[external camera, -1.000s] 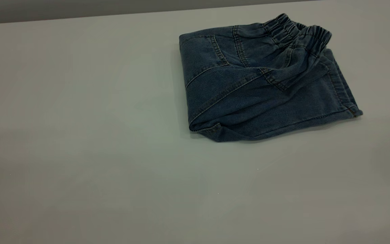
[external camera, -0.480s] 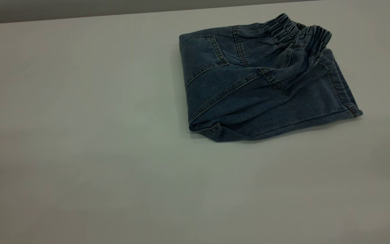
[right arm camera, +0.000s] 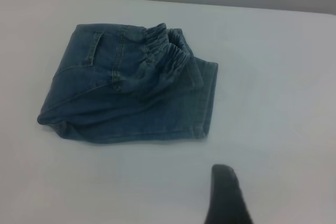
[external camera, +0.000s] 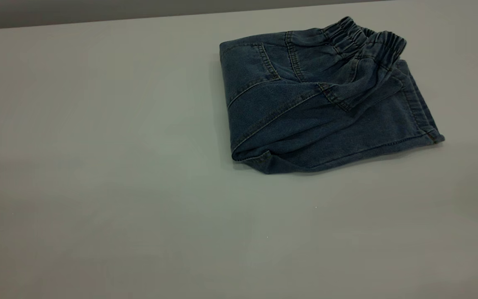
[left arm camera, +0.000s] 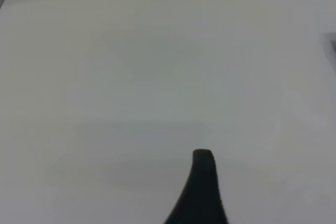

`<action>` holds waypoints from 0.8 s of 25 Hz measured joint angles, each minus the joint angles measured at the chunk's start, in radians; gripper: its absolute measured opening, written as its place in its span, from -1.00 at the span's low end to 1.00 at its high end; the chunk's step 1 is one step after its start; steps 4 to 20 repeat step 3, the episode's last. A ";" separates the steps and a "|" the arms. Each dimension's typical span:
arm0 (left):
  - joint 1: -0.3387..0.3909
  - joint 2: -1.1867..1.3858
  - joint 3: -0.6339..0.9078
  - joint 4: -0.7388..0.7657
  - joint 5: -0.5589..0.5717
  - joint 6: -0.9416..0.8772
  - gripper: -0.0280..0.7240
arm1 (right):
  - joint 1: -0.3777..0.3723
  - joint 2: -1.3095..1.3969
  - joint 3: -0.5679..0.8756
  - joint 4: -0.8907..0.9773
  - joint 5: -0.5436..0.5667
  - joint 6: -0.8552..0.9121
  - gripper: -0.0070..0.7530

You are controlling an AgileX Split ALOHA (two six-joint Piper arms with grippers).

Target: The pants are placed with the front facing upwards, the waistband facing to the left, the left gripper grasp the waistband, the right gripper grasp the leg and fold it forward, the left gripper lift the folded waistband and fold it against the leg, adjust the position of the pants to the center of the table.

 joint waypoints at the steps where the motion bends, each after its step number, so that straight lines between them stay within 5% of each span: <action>1: 0.000 0.000 0.000 0.000 0.000 0.000 0.59 | 0.000 0.000 0.000 0.000 0.000 -0.001 0.03; 20: 0.000 0.000 0.000 0.000 0.001 0.000 0.59 | 0.000 0.000 0.000 0.000 0.000 -0.001 0.03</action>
